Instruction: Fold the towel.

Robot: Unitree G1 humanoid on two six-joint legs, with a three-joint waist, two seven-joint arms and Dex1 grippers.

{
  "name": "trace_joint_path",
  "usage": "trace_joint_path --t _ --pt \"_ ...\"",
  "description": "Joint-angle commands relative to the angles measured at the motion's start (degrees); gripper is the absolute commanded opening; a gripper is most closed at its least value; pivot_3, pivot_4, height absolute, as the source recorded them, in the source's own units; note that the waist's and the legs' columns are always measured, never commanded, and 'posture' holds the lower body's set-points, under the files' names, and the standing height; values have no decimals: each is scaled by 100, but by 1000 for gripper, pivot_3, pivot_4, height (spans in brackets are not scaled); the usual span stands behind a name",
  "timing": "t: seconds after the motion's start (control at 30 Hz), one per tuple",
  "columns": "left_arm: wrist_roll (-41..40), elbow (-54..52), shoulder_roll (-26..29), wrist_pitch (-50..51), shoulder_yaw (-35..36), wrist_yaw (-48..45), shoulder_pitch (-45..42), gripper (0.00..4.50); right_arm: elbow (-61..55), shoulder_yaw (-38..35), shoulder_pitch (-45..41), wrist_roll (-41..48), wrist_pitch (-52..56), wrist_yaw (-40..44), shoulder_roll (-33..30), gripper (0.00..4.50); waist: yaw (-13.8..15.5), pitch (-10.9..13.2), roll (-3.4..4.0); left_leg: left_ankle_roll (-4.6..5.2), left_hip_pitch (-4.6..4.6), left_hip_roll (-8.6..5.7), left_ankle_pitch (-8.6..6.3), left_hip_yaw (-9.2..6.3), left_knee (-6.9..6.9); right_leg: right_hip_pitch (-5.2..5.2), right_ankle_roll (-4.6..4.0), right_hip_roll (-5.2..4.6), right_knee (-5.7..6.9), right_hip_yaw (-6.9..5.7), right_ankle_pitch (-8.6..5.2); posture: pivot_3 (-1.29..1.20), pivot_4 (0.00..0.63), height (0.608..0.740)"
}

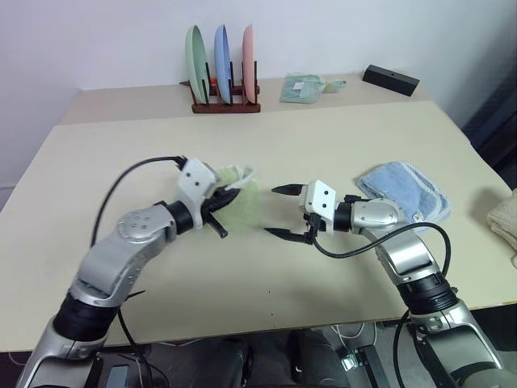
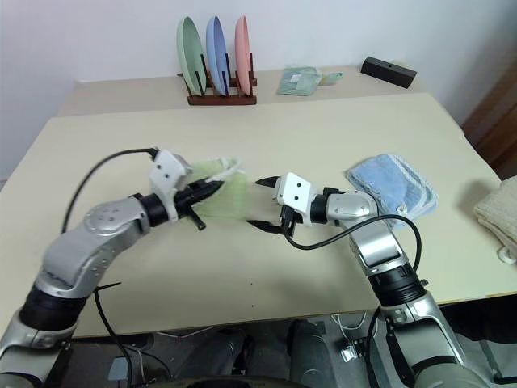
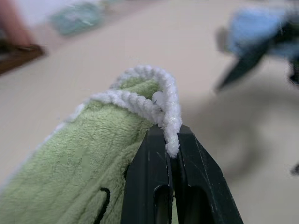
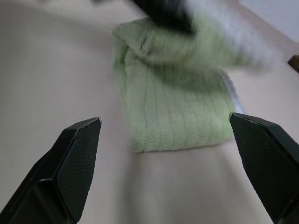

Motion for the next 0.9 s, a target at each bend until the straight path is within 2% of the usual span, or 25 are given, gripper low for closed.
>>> trace_joint_path --t 0.03,0.2,0.3,0.4,0.47,0.53,0.57,0.6,0.63,0.7,0.73,0.83,0.9 --pt "463 355 -120 -243 -210 -246 -121 23 -342 -155 88 18 33 -109 -100 4500 14 1 0 0 -1 0 0 0 0 0 0 0 0 0 0 0 150 740" --pt "469 498 -323 -106 -135 -604 -56 23 -447 -150 165 4 80 -231 -140 4500 16 1 -1 1 -4 0 0 -1 4 0 0 -1 -1 -1 0 0 150 740" --pt "203 348 -385 96 166 -769 72 881 -445 -146 159 -2 83 -278 -153 4500 11 1 -1 1 -4 0 0 -1 4 0 0 -1 -1 -1 0 0 150 740" --pt "43 92 -329 217 473 -837 215 2363 -325 -116 79 -105 36 -348 -172 4500 12 1 -1 1 -4 0 0 -1 3 -3 0 0 0 0 0 0 150 740" --pt "-364 -244 -341 252 976 -913 399 3302 -174 -122 -39 -206 64 -452 -169 4500 -1 1 -1 1 -5 0 0 -1 4 -2 0 -1 0 -1 0 0 150 740" --pt "-763 -413 -450 445 1598 -705 511 3302 -46 -201 -164 -174 183 -541 -115 4500 9 1 -1 1 -4 0 0 -1 4 -2 0 -1 0 -1 0 0 150 740" --pt "-928 -463 -474 558 1890 -593 553 3344 -32 -256 -216 -52 319 -531 -76 3970 11 1 -1 1 -4 0 0 -1 4 -3 0 -1 1 -1 0 0 150 740" --pt "-1007 -528 -441 584 2170 -523 628 3344 -56 -297 -264 71 431 -513 -35 3688 13 1 -1 1 -4 1 0 -1 5 -2 0 -1 3 -1 0 0 150 740" --pt "-1069 -580 -400 612 2400 -465 701 3344 -78 -325 -307 154 512 -510 6 3184 11 1 -1 0 -3 1 1 -2 5 -2 0 0 3 -2 0 0 150 740" --pt "-1051 -613 -293 611 2732 -371 845 2721 -71 -367 -417 272 667 -562 134 2000 4 1 -1 0 -3 1 0 -2 4 -3 0 1 2 -1 0 0 150 740" --pt "-947 -576 -241 552 2804 -318 904 2531 -57 -392 -490 346 757 -602 242 1677 8 2 -1 0 -3 1 0 -2 4 -2 0 0 2 -1 0 0 150 740" --pt "-646 -255 -185 362 2844 -150 906 1025 109 -413 -821 492 1062 -811 642 166 12 2 -1 0 -2 1 0 -2 4 0 0 0 1 -1 0 0 150 740" --pt "-440 41 -238 311 2701 -7 735 60 305 -333 -1058 469 1197 -964 951 0 19 2 -1 0 -2 1 1 -2 6 0 0 0 4 -1 0 0 150 740"
